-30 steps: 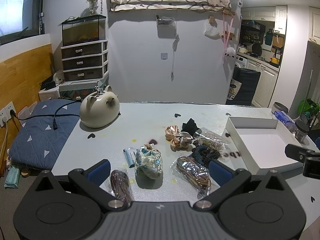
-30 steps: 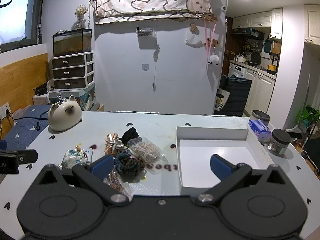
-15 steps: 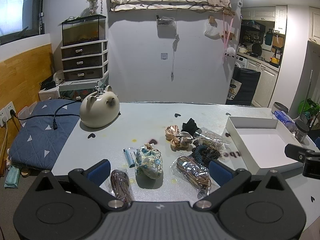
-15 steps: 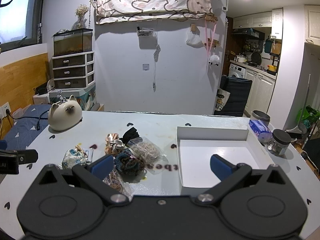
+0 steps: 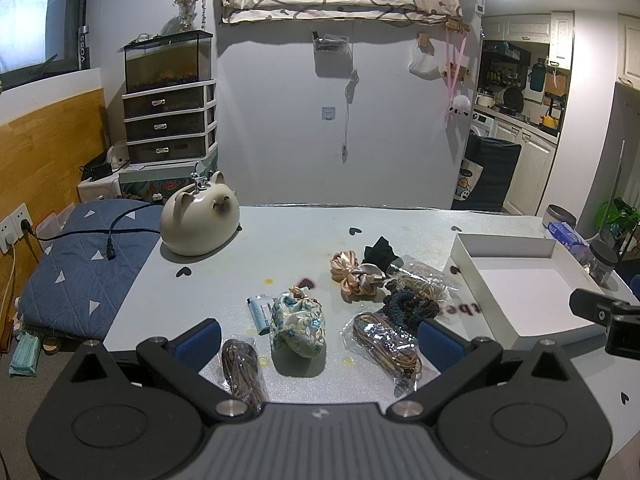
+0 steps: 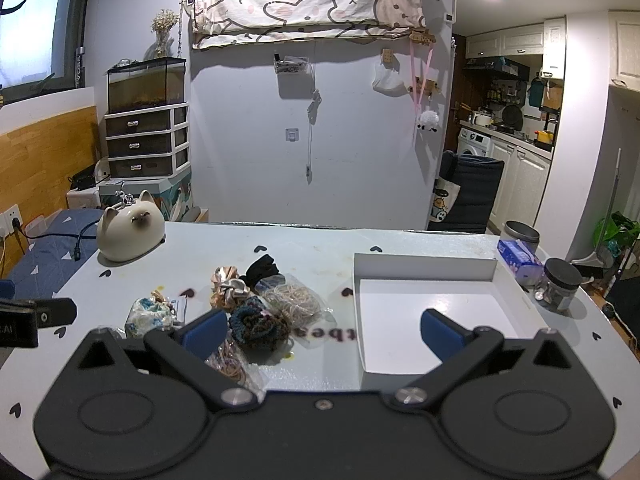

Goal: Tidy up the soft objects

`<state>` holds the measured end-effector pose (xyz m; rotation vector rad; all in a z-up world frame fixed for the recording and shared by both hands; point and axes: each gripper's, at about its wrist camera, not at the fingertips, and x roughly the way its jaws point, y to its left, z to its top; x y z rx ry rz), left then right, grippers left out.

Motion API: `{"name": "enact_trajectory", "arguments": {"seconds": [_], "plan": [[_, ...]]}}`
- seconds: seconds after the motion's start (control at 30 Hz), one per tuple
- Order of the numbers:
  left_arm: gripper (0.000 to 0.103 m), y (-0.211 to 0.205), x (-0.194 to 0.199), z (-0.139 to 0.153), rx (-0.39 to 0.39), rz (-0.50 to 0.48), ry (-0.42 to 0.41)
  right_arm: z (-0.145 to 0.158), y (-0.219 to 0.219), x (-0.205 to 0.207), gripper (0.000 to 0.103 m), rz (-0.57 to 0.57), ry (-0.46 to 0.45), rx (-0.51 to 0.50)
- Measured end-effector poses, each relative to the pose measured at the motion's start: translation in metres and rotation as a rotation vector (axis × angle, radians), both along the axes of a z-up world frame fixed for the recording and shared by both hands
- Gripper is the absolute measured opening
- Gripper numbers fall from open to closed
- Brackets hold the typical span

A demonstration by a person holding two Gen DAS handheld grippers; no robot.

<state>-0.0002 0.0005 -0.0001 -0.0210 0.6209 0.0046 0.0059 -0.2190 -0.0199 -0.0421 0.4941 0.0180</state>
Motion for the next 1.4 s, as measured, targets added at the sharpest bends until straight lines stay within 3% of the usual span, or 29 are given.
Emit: {"name": "enact_trajectory", "arguments": {"seconds": [0.83, 1.2, 1.4], "plan": [[0.103, 0.011, 0.01, 0.001, -0.005, 0.028, 0.006, 0.003, 0.002, 0.007, 0.103, 0.035, 0.004, 0.002], [0.103, 0.05, 0.042, -0.014, 0.003, 0.152, 0.062, -0.005, 0.008, 0.053, 0.103, 0.063, -0.011, -0.001], [0.103, 0.074, 0.06, -0.027, 0.028, 0.197, 0.053, -0.017, 0.024, 0.091, 0.103, 0.106, -0.006, -0.021]]}}
